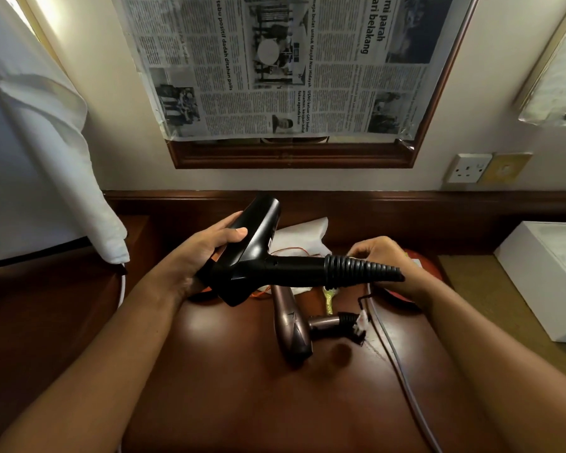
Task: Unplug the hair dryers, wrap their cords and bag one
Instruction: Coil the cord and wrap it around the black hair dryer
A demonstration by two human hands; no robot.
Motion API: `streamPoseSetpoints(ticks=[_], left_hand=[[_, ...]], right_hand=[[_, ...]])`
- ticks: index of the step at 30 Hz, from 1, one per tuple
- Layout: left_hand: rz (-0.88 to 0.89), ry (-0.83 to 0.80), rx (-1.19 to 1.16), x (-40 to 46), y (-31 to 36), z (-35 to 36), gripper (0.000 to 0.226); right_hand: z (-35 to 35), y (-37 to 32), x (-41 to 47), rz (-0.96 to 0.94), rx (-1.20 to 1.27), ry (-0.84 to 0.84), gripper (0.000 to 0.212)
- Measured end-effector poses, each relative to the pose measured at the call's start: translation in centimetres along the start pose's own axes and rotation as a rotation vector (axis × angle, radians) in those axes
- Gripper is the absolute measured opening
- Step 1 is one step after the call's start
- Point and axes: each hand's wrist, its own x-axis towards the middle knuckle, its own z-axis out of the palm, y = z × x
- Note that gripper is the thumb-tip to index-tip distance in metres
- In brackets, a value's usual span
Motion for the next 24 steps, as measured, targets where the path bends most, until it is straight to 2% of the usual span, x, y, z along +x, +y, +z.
streamPoseSetpoints(ticks=[3,6,9,12,20,24], left_hand=[[0.008,-0.053,0.015,-0.2,0.2,0.1,0.062],[0.000,-0.051,0.052,0.0,0.5,0.0,0.072],[-0.008,-0.013,0.102,0.2,0.6,0.0,0.078],[0.004,0.073,0.109,0.1,0.7,0.8,0.071],[0.035,0.179,0.236,0.3,0.6,2.6,0.062],[0.051,0.263,0.281,0.7,0.1,3.0,0.067]], right_hand=[[-1.3,-1.3,1.4,0.074,-0.247,0.066,0.028],[-2.6,-2.8,1.5,0.022,-0.401,0.067,0.039],[-3.8,-4.5,1.2,-0.069,-0.459,0.032,0.028],[-4.7,-5.7,1.4,-0.132,-0.536,-0.037,0.013],[-5.0,-8.5,0.6,-0.185,-0.856,-0.070,0.019],[-4.6,-9.3,0.6,-0.206,-1.010,-0.084,0.025]])
